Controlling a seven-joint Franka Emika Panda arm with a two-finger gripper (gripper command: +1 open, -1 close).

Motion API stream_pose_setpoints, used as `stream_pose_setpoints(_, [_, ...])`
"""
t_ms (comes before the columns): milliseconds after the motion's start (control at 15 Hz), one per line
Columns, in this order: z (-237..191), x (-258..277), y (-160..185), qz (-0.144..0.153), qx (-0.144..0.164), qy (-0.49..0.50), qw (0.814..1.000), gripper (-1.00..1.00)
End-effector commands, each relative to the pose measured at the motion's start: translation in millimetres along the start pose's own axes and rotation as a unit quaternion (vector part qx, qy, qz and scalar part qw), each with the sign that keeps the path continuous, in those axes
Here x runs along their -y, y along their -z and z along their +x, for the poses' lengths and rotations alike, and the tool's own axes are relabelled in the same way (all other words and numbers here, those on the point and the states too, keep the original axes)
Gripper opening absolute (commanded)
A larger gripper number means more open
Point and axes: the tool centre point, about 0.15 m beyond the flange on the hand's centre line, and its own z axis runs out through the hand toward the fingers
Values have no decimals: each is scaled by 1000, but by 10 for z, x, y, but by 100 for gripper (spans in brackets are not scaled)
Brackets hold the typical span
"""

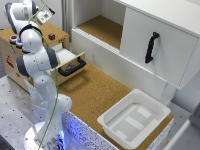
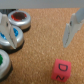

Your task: Push down the green button to turn off the green light

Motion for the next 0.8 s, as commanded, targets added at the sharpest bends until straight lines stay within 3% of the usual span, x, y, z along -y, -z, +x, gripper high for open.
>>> stream_pose_setpoints(0, [-101, -246, -195, 70, 79, -20, 994, 100])
stream_pose_setpoints(133, [-187, -221, -308, 72, 69, -47, 994, 100])
stream_pose_setpoints(400, [-194, -392, -511, 48, 59, -90, 993, 100])
stream_pose_setpoints(733, [-156, -546, -717, 54, 56, -94, 993, 100])
